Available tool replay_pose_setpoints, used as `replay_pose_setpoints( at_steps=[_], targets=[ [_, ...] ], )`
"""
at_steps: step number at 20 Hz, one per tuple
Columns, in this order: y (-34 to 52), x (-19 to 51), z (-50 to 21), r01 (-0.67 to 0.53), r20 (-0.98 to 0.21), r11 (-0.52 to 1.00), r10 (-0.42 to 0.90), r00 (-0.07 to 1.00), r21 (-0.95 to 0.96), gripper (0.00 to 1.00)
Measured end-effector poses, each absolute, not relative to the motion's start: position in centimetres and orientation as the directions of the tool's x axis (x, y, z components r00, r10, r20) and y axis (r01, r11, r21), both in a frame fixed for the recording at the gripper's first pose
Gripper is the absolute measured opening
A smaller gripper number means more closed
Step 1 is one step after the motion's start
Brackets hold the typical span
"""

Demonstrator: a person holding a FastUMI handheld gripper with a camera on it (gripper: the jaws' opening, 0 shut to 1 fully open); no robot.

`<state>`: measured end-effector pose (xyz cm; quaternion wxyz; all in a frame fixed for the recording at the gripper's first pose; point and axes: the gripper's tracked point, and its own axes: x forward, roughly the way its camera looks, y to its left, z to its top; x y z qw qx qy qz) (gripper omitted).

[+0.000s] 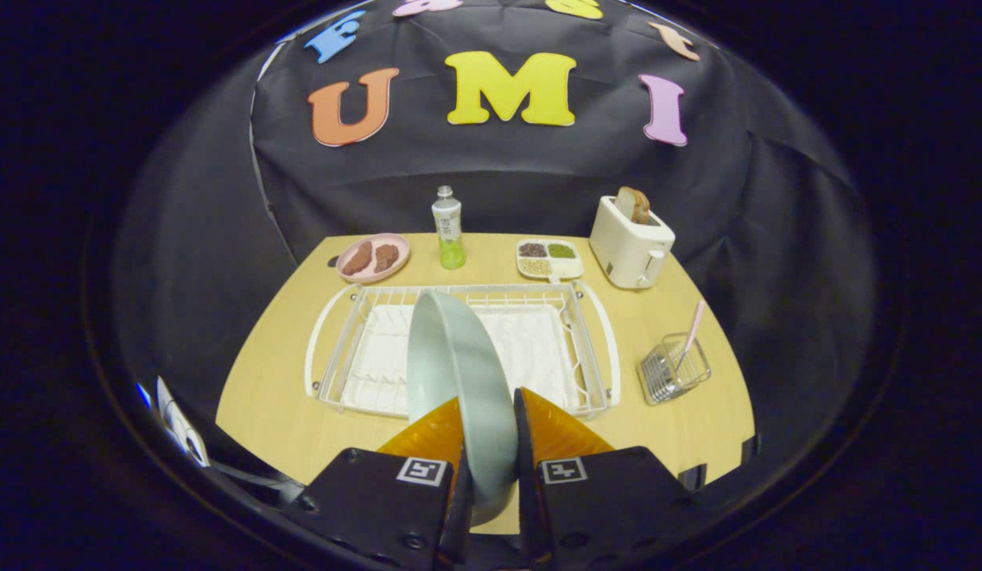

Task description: Take the plate from the dish rack, then take the spoon from the basket and place it into the plate.

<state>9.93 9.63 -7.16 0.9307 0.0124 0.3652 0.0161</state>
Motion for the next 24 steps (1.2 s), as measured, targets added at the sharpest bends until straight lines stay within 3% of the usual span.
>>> replay_pose_setpoints(
  at_steps=[7, 12, 17, 24],
  targets=[
    [9.6, 3.9, -15.2, -0.04, -0.674, 0.973, 0.187, 0.715, 0.227, 0.3],
    [7.0, 4.6, -20.7, 0.002, -0.688, 0.987, 0.11, 0.717, 0.161, 0.29],
    [5.0, 4.9, -22.9, -0.008, -0.696, 0.969, 0.183, 0.694, 0.246, 0.3],
    [3.0, 5.2, -26.3, -0.012, -0.699, 0.946, 0.249, 0.67, 0.324, 0.42]
  ],
)
